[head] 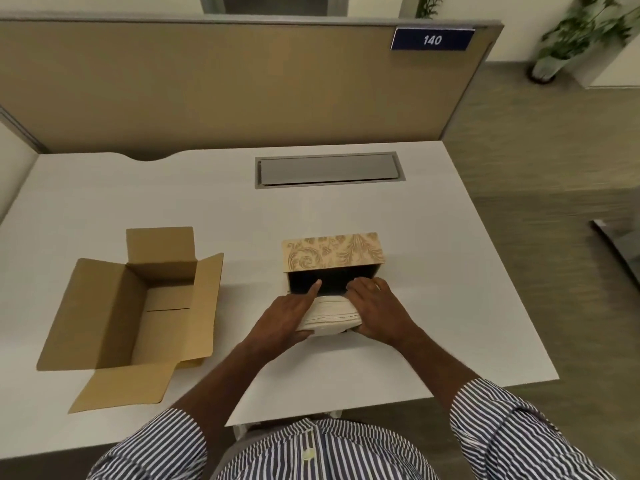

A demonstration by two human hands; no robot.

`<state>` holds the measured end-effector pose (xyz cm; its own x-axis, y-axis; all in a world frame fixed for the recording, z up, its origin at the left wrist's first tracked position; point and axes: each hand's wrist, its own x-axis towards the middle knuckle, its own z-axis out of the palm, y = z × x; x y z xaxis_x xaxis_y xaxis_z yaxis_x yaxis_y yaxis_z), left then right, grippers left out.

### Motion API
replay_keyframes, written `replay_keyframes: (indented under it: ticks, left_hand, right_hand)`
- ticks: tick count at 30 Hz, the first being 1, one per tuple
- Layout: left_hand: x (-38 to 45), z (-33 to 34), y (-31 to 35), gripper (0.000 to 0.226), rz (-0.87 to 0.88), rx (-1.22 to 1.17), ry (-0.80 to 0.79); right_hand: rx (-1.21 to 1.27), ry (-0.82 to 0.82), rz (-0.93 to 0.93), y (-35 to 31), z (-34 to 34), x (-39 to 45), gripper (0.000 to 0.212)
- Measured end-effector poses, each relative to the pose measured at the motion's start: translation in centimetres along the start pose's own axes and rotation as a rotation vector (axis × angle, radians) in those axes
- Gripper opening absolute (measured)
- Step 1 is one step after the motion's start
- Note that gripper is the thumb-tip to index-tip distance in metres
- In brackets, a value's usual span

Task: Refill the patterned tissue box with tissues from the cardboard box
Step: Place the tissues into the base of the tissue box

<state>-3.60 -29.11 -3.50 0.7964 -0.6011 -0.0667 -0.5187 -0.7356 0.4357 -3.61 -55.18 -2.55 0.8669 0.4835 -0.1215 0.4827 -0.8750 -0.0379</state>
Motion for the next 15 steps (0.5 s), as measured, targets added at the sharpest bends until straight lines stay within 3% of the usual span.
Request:
replay_keyframes:
  ticks: [5,11,15]
  left_hand:
    - [1.3,0.6,-0.9,0.108,-0.046,-0.017,-0.042]
    - [1.7,1.8,-2.0,0.088,-0.096,-0.032,-0.054]
    - [1.4,2.2,-3.0,0.083,-0.173,-0.111,-0.044]
  right_hand:
    - [0.006,-0.056,0.005,0.9,0.4,0.7,0.072]
    - [0.030,-0.133,-0.007,1.8,1.7,1.0,0.075]
    - [0.072,-0.111,-0.016,2.5,2.6,1.1,0.078]
